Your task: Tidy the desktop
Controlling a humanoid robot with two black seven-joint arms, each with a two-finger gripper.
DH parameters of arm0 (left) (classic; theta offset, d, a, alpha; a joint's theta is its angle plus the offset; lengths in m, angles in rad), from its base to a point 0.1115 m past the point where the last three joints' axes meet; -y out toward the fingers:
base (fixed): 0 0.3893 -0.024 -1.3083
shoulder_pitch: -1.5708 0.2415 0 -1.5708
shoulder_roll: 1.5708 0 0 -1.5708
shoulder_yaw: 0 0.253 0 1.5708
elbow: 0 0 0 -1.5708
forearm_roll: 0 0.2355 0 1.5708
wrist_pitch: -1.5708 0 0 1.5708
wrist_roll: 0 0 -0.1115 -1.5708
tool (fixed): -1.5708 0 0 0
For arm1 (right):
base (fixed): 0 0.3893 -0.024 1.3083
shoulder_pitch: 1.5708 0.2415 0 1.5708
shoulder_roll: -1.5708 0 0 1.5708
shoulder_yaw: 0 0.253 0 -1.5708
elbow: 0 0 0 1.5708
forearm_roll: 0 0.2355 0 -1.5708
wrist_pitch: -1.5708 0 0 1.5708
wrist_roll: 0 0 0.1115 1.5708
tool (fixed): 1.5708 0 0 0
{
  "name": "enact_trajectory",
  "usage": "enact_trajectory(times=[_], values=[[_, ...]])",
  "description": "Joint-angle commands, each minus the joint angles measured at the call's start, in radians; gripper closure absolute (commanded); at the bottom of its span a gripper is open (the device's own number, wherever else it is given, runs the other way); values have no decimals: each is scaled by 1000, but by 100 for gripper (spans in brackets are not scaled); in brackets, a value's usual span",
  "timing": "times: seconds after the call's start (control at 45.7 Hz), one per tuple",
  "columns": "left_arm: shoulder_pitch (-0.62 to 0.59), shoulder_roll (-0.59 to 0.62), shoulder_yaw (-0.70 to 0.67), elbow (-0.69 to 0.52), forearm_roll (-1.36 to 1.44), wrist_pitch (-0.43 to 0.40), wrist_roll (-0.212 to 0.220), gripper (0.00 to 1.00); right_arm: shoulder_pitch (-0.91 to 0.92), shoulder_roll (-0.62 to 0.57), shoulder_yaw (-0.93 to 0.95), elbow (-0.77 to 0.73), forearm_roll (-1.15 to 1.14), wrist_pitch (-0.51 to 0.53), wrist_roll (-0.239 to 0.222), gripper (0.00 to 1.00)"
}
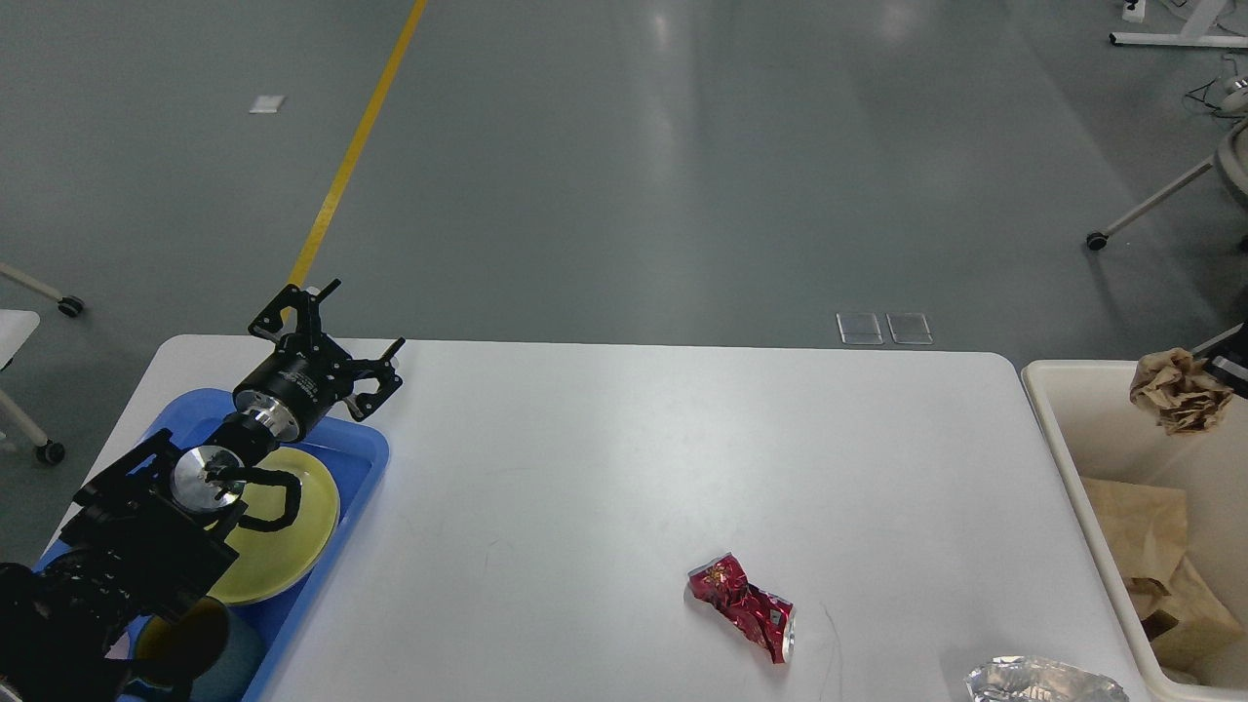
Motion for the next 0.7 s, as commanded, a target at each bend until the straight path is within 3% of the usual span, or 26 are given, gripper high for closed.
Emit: enact_trajectory(times=[0.0,0.066,0.153,0.241,0.678], values=[[0,0,0,0,0,0,0,4,1,-8,0,1,1,0,0,32],[0,0,0,0,0,0,0,4,1,-10,-2,1,1,0,-2,27],[0,0,0,0,-1,0,0,4,1,-10,-2,-1,0,0,-2,10],[0,0,0,0,0,0,0,4,3,-10,-2,1,0,0,0,4],[0,0,0,0,0,0,0,4,72,-14,-25,16,-2,32,0,0]])
